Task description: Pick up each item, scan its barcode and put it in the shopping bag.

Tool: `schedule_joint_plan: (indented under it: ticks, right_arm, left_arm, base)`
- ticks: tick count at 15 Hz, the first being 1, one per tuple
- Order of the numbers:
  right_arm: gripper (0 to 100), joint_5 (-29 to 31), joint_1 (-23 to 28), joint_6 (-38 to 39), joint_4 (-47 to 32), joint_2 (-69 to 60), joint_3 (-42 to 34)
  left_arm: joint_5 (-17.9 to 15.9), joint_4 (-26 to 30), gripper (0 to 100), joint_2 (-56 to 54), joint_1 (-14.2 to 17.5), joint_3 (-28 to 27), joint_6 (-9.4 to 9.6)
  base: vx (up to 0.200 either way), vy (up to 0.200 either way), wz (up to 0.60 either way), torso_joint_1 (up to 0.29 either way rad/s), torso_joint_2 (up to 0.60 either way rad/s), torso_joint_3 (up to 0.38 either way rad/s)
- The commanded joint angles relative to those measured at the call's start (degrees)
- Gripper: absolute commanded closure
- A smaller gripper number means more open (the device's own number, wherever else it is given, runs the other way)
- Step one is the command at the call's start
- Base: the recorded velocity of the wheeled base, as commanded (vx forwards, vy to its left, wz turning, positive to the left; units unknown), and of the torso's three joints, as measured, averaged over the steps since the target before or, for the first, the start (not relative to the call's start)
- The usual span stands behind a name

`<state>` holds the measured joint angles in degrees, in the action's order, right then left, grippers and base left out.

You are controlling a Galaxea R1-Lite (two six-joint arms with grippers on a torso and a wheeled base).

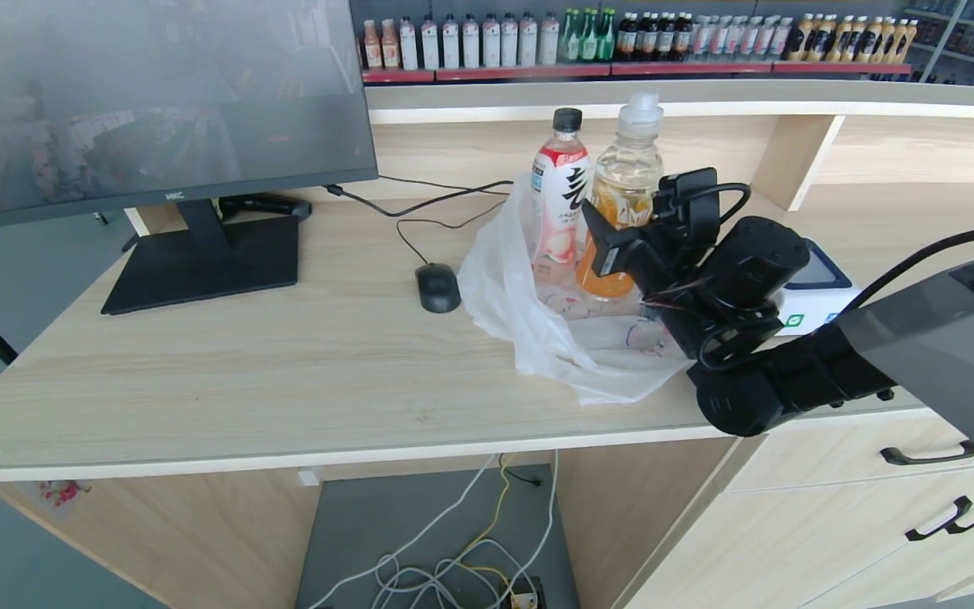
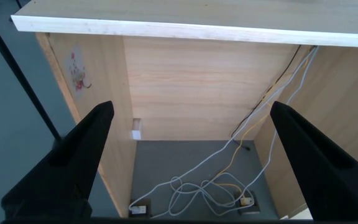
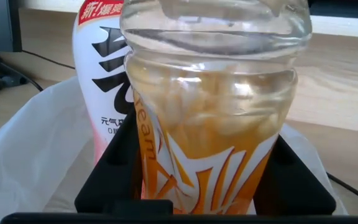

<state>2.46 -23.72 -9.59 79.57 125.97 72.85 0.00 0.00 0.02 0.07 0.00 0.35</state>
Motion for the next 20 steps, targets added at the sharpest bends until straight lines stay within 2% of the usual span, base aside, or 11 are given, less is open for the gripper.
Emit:
schedule_joint_plan:
  ticks: [1, 7, 9, 10, 16, 20]
  right_arm:
    - [100, 0.00, -0.18, 0.54, -0.03, 0.33, -0.69]
    - [100, 0.35, -1.59, 2.39, 0.06, 0.42, -2.45]
    - [100, 2.28, -1.59, 2.83, 0.06, 0.42, -2.45]
    - [0, 2.28, -1.50, 2.83, 0.06, 0.25, -2.45]
    - [0, 2.37, -1.41, 3.27, 0.76, -0.81, -2.80]
    - [0, 2.37, -1.41, 3.27, 0.94, -4.59, -6.58]
  left_arm:
    - [0.00, 0.00, 0, -0.02, 0.01, 0.00, 0.00]
    - [0.00, 0.00, 0, -0.02, 0.01, 0.00, 0.09]
    - [0.09, 0.00, 0, -0.02, 0.01, 0.00, 0.00]
    - [0.00, 0.00, 0, -0.02, 0.01, 0.00, 0.00]
    - [0.00, 0.00, 0, -0.02, 0.01, 0.00, 0.00]
    - [0.00, 0.00, 0, -0.02, 0.01, 0.00, 0.00]
  base:
    - [0.000, 0.000, 0.00, 0.000, 0.00, 0.000]
    - [0.000, 0.000, 0.00, 0.000, 0.00, 0.000]
    - [0.000, 0.000, 0.00, 0.000, 0.00, 0.000]
    - [0.000, 0.000, 0.00, 0.000, 0.00, 0.000]
    - [0.000, 0.000, 0.00, 0.000, 0.00, 0.000]
    - [0.000, 0.000, 0.00, 0.000, 0.00, 0.000]
